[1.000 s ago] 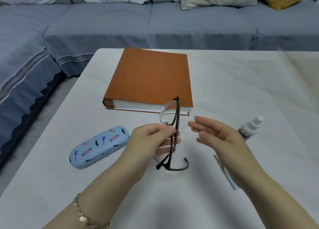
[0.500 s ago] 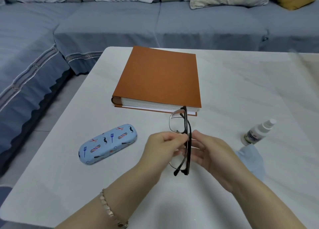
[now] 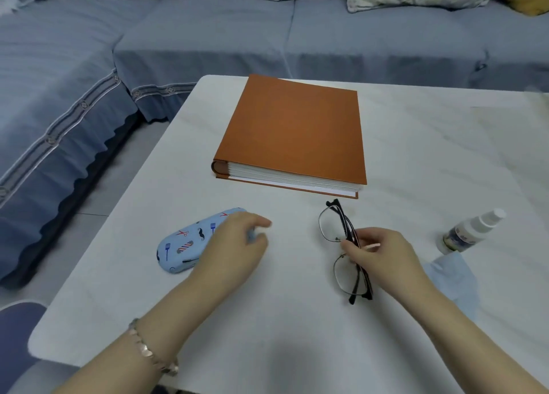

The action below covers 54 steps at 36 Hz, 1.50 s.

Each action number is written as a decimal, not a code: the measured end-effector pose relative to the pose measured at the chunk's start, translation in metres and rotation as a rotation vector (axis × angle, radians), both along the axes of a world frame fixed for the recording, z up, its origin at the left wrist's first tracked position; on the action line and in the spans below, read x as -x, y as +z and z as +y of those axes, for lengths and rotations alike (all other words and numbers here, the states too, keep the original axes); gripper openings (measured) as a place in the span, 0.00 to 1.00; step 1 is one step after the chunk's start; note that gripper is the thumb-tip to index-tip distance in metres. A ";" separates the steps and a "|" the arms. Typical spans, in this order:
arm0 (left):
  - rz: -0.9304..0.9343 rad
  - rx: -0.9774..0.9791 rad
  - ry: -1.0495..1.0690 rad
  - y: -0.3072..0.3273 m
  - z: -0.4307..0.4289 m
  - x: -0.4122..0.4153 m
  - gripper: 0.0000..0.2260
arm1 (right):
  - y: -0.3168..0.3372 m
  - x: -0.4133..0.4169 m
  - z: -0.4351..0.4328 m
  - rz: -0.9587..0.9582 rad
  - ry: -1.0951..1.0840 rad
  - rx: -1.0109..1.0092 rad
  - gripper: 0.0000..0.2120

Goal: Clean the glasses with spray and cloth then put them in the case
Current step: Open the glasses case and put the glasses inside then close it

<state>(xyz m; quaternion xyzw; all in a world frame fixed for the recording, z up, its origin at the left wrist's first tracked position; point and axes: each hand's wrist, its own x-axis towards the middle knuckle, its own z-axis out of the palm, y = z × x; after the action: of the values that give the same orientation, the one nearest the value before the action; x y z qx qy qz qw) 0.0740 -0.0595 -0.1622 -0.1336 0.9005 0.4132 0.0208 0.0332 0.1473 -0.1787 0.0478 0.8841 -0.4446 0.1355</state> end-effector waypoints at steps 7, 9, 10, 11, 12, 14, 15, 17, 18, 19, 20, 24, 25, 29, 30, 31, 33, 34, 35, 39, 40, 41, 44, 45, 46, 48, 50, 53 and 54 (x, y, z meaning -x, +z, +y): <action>-0.238 0.423 0.046 -0.017 -0.059 0.005 0.34 | -0.016 0.008 -0.009 0.017 0.051 -0.234 0.13; -0.301 0.435 0.039 -0.019 -0.068 0.005 0.23 | -0.018 0.008 -0.010 0.023 0.057 -0.294 0.13; -0.301 0.425 0.041 -0.019 -0.070 0.005 0.19 | -0.018 0.007 -0.009 0.025 0.058 -0.319 0.14; -0.294 0.412 0.046 -0.019 -0.072 0.004 0.18 | -0.017 0.006 -0.009 0.028 0.059 -0.331 0.14; -0.288 0.403 0.055 -0.019 -0.073 0.003 0.18 | -0.016 0.006 -0.009 0.028 0.064 -0.340 0.14; -0.257 0.352 0.084 -0.017 -0.070 0.001 0.19 | -0.012 0.003 -0.007 0.035 0.071 -0.374 0.19; -0.247 0.275 0.114 -0.014 -0.066 0.000 0.19 | -0.010 0.002 -0.007 0.062 0.073 -0.390 0.22; -0.236 0.068 0.181 -0.007 -0.053 -0.002 0.17 | -0.001 -0.004 -0.009 0.150 0.050 -0.307 0.22; -0.229 -0.037 0.207 -0.002 -0.046 -0.002 0.17 | 0.006 -0.008 -0.012 0.191 0.028 -0.207 0.21; -0.222 -0.148 0.222 0.001 -0.038 -0.003 0.17 | 0.013 -0.011 -0.017 0.204 0.013 -0.090 0.18; -0.223 -0.263 0.224 0.005 -0.030 -0.003 0.17 | 0.019 -0.014 -0.022 0.182 0.013 0.029 0.17; -0.249 -0.507 0.114 0.019 0.000 -0.007 0.19 | 0.031 -0.021 -0.040 -0.076 0.072 0.466 0.24; -0.241 -0.515 0.085 0.021 0.006 -0.008 0.20 | 0.031 -0.022 -0.042 -0.127 0.085 0.549 0.26; -0.199 -0.468 0.027 0.025 0.023 -0.008 0.23 | 0.033 -0.019 -0.041 -0.191 0.070 0.729 0.26; -0.201 -0.479 0.018 0.024 0.025 -0.008 0.22 | 0.032 -0.019 -0.039 -0.189 0.066 0.748 0.25; -0.205 -0.497 0.006 0.023 0.026 -0.009 0.21 | 0.031 -0.018 -0.036 -0.179 0.075 0.758 0.25; -0.212 -0.550 -0.013 0.023 0.026 -0.011 0.19 | 0.030 -0.019 -0.031 -0.148 0.089 0.763 0.24; -0.215 -0.584 -0.019 0.024 0.026 -0.012 0.19 | 0.029 -0.019 -0.029 -0.139 0.087 0.772 0.22; -0.223 -0.612 -0.029 0.025 0.026 -0.013 0.19 | 0.028 -0.019 -0.027 -0.136 0.087 0.786 0.18; -0.289 -0.716 -0.073 0.025 0.025 -0.014 0.16 | 0.016 -0.019 -0.019 -0.192 0.059 0.844 0.22; -0.316 -0.768 -0.052 0.024 0.023 -0.014 0.17 | 0.011 -0.019 -0.018 -0.230 0.031 0.857 0.31; -0.343 -0.815 -0.024 0.024 0.022 -0.014 0.19 | 0.008 -0.020 -0.017 -0.270 0.009 0.861 0.40; -0.373 -0.785 -0.002 0.028 0.017 -0.014 0.19 | 0.000 -0.020 -0.017 -0.249 0.018 0.782 0.46; -0.365 -0.756 0.003 0.029 0.016 -0.014 0.16 | 0.000 -0.019 -0.016 -0.207 0.032 0.742 0.39; -0.355 -0.737 0.019 0.030 0.015 -0.013 0.13 | 0.002 -0.017 -0.015 -0.155 0.037 0.700 0.28; -0.318 -0.683 0.080 0.030 0.010 -0.012 0.12 | 0.003 -0.011 -0.008 -0.047 0.019 0.599 0.13; -0.277 -0.614 0.160 0.026 0.001 -0.012 0.13 | 0.000 -0.002 0.003 0.057 -0.067 0.433 0.10; -0.238 -0.542 0.264 0.018 -0.014 -0.014 0.14 | -0.008 0.009 0.020 0.136 -0.105 0.037 0.06; -0.230 -0.532 0.294 0.015 -0.017 -0.015 0.14 | -0.011 0.010 0.023 0.106 -0.091 -0.075 0.07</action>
<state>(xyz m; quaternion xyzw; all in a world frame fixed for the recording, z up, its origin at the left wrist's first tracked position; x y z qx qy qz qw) 0.0890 -0.0765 -0.1475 -0.2977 0.7239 0.6148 0.0966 0.0232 0.1701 -0.1896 0.0694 0.9031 -0.4186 0.0663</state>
